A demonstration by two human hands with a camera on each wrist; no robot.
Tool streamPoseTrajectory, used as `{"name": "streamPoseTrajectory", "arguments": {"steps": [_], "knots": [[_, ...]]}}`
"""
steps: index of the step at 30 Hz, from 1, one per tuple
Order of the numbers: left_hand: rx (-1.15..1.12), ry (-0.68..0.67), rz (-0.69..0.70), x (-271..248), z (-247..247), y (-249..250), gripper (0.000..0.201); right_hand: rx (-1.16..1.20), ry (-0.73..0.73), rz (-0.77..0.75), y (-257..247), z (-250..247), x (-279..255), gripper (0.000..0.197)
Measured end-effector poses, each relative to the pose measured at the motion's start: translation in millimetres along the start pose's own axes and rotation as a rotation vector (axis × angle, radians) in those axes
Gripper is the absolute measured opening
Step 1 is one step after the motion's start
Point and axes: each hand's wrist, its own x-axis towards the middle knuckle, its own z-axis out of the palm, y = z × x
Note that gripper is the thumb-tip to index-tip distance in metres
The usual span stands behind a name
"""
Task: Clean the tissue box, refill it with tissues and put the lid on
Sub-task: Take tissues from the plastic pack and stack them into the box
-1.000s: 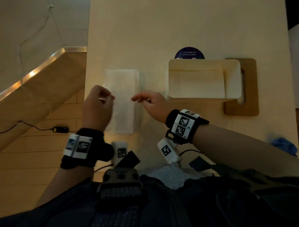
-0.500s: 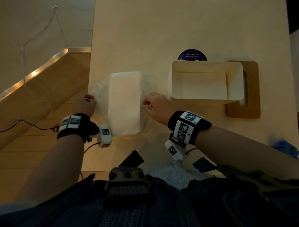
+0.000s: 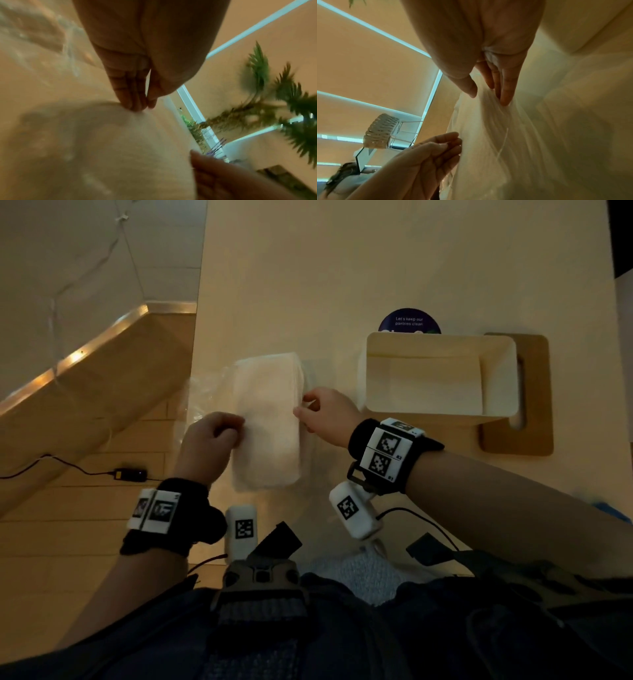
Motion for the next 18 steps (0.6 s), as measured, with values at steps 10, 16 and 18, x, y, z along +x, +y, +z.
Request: {"name": "streamPoseTrajectory", "arguments": {"steps": [10,16,18], "knots": [[-0.271,0.071,-0.219,18,20,15,0.06,0.181,0.056,0.018,-1,9,1,0.049],[-0.405,0.1,-0.296,23,33,20,0.077,0.398,0.093,0.094,-1,8,4,0.073],[-0.439,0.122,-0.291,23,35,22,0.079,0.483,0.064,0.137,-2,9,6,0.084]]}}
